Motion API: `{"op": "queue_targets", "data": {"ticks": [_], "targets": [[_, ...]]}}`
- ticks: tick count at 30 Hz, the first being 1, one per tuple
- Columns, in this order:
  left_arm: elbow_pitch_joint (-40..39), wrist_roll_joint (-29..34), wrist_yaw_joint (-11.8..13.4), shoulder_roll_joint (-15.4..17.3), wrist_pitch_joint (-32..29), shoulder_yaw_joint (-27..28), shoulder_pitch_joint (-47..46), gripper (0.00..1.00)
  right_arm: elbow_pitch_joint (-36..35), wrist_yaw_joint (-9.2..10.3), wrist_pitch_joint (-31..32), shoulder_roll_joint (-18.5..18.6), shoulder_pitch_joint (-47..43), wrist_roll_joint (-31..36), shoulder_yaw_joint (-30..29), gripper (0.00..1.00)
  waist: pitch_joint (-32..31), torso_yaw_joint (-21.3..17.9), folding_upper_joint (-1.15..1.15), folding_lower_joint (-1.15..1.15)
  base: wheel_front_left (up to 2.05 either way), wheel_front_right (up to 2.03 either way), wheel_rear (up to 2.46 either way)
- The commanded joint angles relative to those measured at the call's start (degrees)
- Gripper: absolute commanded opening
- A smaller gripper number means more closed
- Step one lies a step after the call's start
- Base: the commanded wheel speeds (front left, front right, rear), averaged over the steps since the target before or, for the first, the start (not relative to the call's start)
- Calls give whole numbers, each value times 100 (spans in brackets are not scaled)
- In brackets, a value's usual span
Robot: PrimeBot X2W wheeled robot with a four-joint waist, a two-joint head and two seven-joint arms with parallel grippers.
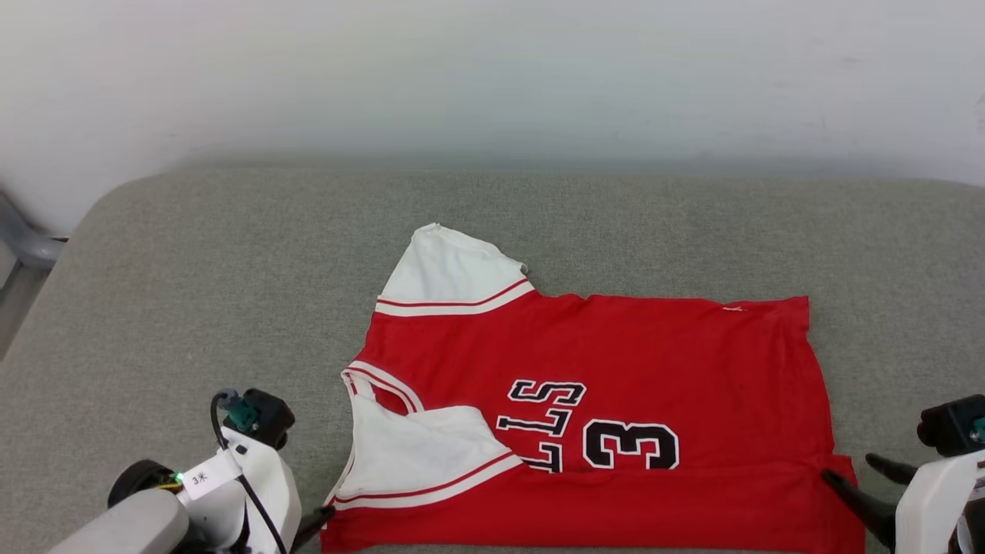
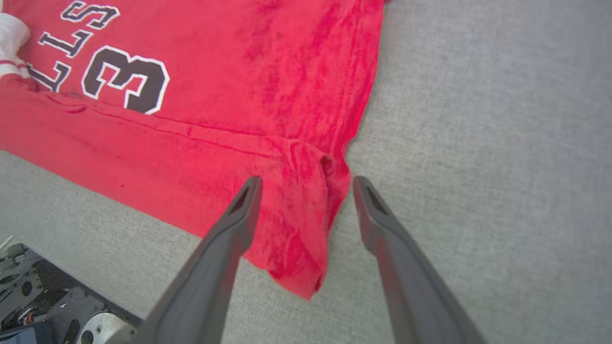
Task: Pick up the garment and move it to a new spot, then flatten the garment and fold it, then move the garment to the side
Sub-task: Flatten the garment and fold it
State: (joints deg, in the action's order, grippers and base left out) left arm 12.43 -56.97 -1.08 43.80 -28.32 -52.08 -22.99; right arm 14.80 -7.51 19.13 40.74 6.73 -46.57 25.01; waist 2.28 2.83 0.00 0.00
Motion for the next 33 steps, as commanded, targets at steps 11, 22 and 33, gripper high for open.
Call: {"op": "queue_targets", "data": {"ticks": [11,22,33], "targets": [[-560,390,225,380,446,545,-808,100,-737,5,-1515,-782,58,1248,-1291,100,-33,-286,0,0,0,0,0],[311,495,54,-92,585,1034,-2365,100,-1923,5,-2146,-1999,-164,2332,-2369,100,846,-729,0,0,0,0,0],[1597,49,-136,-530,-1501,895,-4144,100,-2789,5,-1921,-2316,22,2673,-2334,100,1898,-1144,0,0,0,0,0]]}}
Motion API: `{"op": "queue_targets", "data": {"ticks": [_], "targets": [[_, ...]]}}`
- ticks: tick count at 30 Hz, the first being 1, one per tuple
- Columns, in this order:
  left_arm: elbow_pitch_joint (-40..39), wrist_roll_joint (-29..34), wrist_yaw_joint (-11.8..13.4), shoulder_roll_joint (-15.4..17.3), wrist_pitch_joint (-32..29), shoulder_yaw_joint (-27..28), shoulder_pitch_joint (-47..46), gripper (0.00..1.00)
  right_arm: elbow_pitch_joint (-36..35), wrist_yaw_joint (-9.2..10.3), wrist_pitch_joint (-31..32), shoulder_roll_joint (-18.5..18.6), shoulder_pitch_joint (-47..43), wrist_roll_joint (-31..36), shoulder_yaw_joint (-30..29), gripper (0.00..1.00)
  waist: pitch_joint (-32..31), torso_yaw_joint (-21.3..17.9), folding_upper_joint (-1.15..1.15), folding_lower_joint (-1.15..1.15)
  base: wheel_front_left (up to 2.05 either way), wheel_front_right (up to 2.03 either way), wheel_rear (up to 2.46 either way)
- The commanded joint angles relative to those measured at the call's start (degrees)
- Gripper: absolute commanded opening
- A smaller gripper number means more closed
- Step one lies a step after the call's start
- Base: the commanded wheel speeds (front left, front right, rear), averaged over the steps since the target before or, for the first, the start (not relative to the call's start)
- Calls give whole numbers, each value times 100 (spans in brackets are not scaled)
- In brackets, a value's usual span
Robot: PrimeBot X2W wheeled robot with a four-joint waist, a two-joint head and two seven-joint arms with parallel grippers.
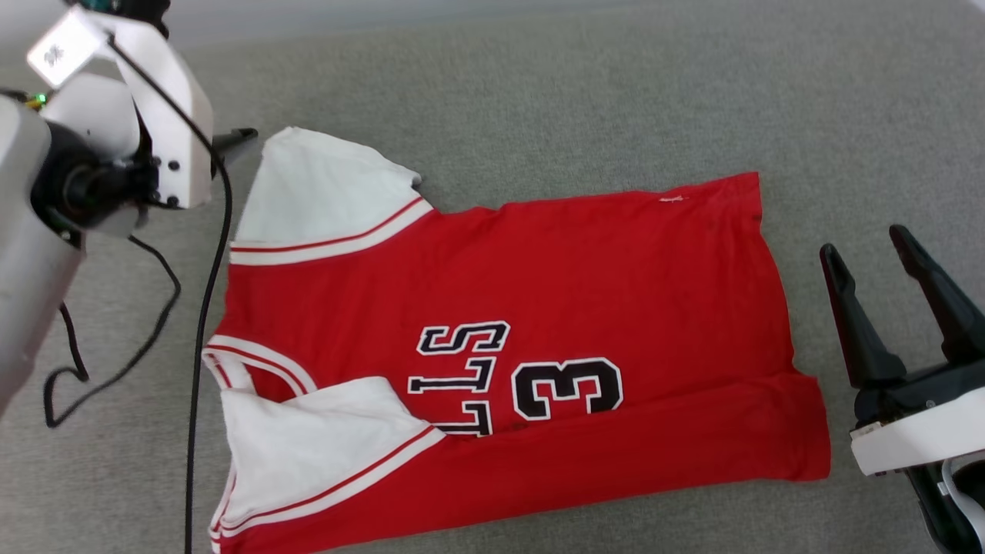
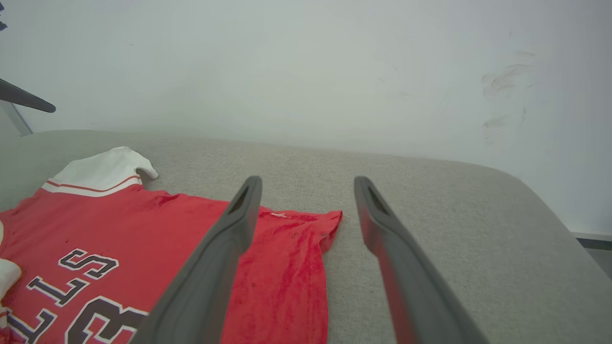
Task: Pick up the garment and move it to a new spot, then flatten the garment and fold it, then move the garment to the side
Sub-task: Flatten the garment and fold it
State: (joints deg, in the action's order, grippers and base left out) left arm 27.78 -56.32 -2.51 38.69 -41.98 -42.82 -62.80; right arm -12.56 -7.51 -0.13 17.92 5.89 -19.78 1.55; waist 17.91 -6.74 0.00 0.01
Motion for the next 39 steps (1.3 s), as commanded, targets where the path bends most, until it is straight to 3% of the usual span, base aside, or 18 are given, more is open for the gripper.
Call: {"op": "queue_targets", "data": {"ticks": [1,8,19,20,21,22,31,39], "targets": [[148,-10,-1,-51,-316,-66,-299,100,-98,5,6,-49,147,-4,14,100,427,-213,0,-1,0,0,0],[650,256,-49,-244,-920,-325,-1039,100,-215,5,1,-80,375,42,71,100,1040,-353,0,-1,0,0,0],[1432,486,-236,-395,-1014,-679,-1082,100,-29,6,-183,-28,685,17,271,100,1410,-453,0,-1,0,0,0],[1480,486,-256,-419,-986,-700,-1045,72,-10,5,-190,-13,705,6,273,100,1404,-448,0,-1,0,0,0],[1518,470,-278,-446,-953,-715,-1005,10,14,5,-195,-1,716,-6,263,100,1387,-436,0,-1,0,0,0],[1563,434,-293,-468,-925,-712,-959,0,32,5,-205,10,725,-19,250,100,1366,-426,0,-1,0,0,0],[1522,489,-444,-663,-80,-733,-1084,0,280,5,-5,273,1199,-190,-13,100,1028,-175,0,-1,0,0,0],[1094,418,-490,-735,594,-944,-903,0,857,6,1154,1285,2086,-777,341,100,629,187,0,-1,0,0,0]]}}
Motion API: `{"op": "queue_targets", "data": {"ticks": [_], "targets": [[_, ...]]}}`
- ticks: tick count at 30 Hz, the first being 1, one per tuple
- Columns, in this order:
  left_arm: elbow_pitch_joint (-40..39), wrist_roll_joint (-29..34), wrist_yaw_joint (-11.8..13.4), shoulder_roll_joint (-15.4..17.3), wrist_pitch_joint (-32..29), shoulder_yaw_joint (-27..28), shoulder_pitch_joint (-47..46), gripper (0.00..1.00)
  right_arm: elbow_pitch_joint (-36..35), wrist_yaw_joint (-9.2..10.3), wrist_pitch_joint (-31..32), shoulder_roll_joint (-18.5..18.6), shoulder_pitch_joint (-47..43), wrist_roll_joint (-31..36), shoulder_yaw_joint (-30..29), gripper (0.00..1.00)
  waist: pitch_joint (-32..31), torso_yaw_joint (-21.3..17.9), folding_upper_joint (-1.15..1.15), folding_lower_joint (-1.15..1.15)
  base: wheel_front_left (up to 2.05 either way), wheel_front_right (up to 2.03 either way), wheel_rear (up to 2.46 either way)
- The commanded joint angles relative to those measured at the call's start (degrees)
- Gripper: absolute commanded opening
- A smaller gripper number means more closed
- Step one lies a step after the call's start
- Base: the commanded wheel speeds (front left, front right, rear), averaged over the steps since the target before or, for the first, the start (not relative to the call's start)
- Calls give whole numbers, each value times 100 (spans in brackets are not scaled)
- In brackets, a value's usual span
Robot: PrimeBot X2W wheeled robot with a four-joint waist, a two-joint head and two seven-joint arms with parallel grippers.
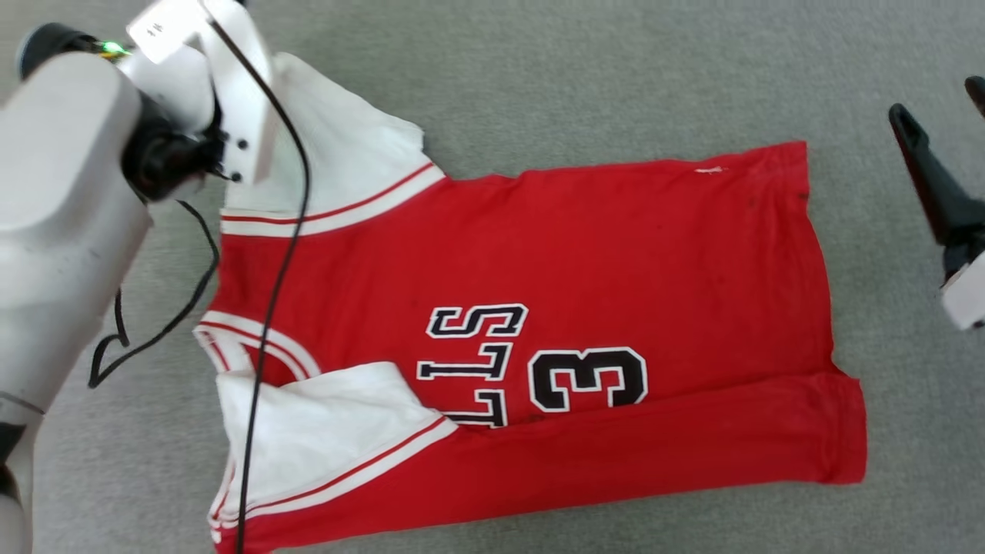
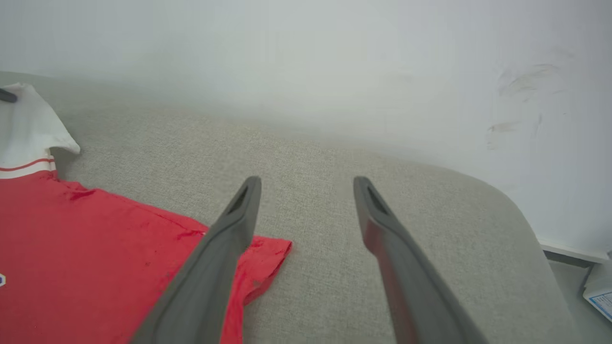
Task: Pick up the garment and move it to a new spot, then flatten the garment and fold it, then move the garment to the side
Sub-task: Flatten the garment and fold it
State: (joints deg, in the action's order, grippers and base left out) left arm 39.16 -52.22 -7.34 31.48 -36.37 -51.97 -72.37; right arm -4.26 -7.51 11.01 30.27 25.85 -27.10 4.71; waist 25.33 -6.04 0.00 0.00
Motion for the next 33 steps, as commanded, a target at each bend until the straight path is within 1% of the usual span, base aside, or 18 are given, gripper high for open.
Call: {"op": "queue_targets", "data": {"ticks": [1,7,11,13,15,17,20,26,30,33], "targets": [[-161,19,-6,13,92,-99,87,0,125,5,270,194,199,-153,130,100,-154,168,0,0,0,0,0],[-781,-40,-8,146,404,-407,228,0,678,6,1899,966,808,-922,926,100,-308,428,0,0,0,0,0],[-1094,-104,-8,168,588,-472,275,0,1001,6,2888,1255,1181,-1244,1503,100,-311,561,0,0,0,0,0],[-1232,-110,-9,167,647,-514,264,0,1137,5,3268,1307,1386,-1374,1728,100,-285,622,0,0,0,0,0],[-1352,-100,-9,173,700,-549,226,0,1317,6,3512,1310,1592,-1454,1889,100,-238,683,0,0,0,0,0],[-1450,-48,-9,181,742,-583,171,0,1518,6,3658,1308,1772,-1432,2069,100,-178,743,0,0,0,0,0],[-1579,-16,-9,165,795,-605,100,0,1871,5,3739,1206,2049,-1406,2243,100,-79,835,0,0,0,0,0],[-1742,3,-9,132,883,-594,18,0,2590,6,3570,1066,2371,-1258,2642,100,137,982,0,0,0,0,0],[-1766,13,-9,122,935,-592,-5,0,3055,4,3435,910,2301,-1322,2995,100,234,1036,0,0,0,0,0],[-1749,-2,-9,139,969,-587,14,0,3263,3,3321,931,2196,-1331,3330,100,252,1046,0,0,0,0,0]]}}
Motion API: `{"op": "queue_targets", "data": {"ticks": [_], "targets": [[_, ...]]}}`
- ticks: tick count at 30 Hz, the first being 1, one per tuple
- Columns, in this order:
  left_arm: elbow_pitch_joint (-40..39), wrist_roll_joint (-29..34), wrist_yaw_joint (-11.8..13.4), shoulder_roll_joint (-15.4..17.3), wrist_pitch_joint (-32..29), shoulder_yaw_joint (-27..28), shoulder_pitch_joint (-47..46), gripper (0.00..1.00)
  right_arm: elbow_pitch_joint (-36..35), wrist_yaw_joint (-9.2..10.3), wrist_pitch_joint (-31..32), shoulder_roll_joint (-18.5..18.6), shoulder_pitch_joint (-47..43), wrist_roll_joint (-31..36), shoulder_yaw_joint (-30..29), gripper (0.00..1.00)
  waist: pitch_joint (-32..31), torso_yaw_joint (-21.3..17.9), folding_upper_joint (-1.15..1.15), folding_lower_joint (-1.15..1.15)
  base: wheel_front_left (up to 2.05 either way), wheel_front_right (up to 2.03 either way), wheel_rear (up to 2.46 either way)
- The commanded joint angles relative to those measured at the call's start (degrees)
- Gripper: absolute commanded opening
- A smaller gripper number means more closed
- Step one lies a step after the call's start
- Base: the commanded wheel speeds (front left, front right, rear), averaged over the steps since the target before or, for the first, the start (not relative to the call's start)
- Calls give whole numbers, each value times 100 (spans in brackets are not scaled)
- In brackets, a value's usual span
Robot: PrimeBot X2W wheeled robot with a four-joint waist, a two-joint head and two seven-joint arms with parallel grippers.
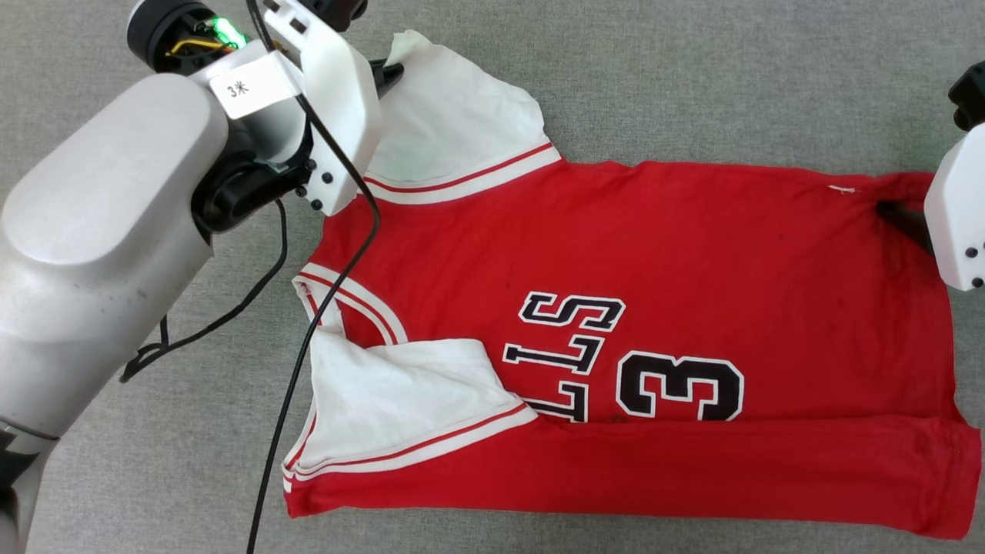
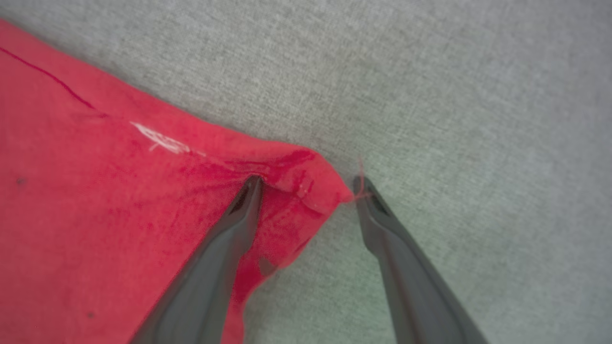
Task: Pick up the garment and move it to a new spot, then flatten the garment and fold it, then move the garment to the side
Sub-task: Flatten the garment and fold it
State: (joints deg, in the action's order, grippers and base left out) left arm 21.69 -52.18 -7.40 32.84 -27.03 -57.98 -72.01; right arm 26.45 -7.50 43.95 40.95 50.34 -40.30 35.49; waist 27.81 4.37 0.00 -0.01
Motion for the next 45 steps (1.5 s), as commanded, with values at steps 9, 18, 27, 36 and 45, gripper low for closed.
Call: {"op": "queue_targets", "data": {"ticks": [9,18,27,36,45], "targets": [[42,-42,73,163,273,82,189,0,449,7,-1162,16,135,-155,408,0,-264,-58,0,1,0,0,0],[-199,-206,235,398,574,139,750,0,456,6,-2142,2,-113,-358,565,0,-799,-61,0,1,0,0,0],[-827,-440,578,796,852,60,1809,0,163,6,-2762,164,-710,-601,779,0,-1394,-19,0,1,0,0,0],[-1449,-697,1007,1201,1110,-86,2985,0,-249,5,-3050,325,-1578,-836,824,0,-1934,-26,0,1,0,0,0],[-1859,-982,1400,1448,1376,-207,3967,0,-726,5,-3305,521,-2659,-995,477,0,-2218,22,0,1,0,0,0]]}}
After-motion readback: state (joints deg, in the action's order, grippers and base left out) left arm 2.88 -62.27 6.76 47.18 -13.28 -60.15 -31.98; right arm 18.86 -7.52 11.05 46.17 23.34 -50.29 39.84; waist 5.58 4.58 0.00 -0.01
